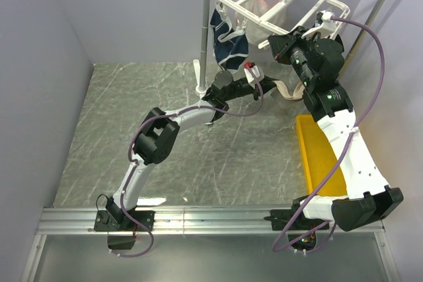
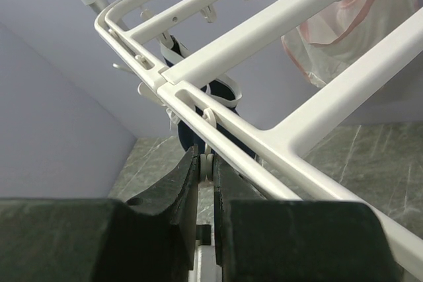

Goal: Clip the underwear to the hanger

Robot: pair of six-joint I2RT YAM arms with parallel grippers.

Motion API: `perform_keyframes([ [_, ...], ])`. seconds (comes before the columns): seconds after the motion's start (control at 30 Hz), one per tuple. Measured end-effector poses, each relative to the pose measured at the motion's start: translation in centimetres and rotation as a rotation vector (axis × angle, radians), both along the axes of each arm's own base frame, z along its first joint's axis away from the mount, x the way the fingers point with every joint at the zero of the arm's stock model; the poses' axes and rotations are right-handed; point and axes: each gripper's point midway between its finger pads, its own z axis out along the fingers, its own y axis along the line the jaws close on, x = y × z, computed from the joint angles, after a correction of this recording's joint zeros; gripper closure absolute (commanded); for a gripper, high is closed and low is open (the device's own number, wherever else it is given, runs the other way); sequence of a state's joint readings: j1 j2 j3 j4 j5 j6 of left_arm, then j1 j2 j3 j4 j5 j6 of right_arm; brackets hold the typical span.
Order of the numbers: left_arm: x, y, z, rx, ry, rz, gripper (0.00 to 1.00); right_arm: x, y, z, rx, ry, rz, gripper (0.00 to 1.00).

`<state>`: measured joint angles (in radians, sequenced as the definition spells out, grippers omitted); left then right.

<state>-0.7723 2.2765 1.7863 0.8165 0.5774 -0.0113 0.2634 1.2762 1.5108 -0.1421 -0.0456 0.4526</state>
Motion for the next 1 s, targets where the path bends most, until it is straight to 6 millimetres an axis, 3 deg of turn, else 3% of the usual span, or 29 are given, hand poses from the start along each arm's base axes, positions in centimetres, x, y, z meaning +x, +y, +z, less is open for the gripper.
perform_keyframes([
  [0.17, 0.0, -0.7, -3.2, 0.028, 0.081, -0.074, 0.81, 0.3, 0.1, -0.4, -0.003, 0.008, 0.001, 1.0],
  [0.37, -0.3, -1.3, -6.4, 0.059, 0.203, -0.157, 0.8, 0.7, 0.2, -0.9, -0.006, 0.02, 0.001, 1.0],
  [0.77, -1.6, -0.2, -2.7, -0.14, 0.36, -0.255, 0.63, 1.0, 0.4, -1.0, -0.007, 0.022, 0.002, 1.0],
  [0.9, -1.2, 0.2, -3.7, -0.172, 0.454, -0.257, 0.54, 1.1, 0.4, -0.9, -0.006, 0.022, 0.003, 1.0],
  [0.97, -1.1, 0.4, -4.5, -0.173, 0.494, -0.252, 0.43, 1.1, 0.4, -0.8, -0.006, 0.022, 0.003, 1.0],
  [1.0, -1.0, 0.5, -4.9, -0.174, 0.513, -0.25, 0.42, 1.1, 0.4, -0.8, -0.005, 0.022, 0.003, 1.0],
])
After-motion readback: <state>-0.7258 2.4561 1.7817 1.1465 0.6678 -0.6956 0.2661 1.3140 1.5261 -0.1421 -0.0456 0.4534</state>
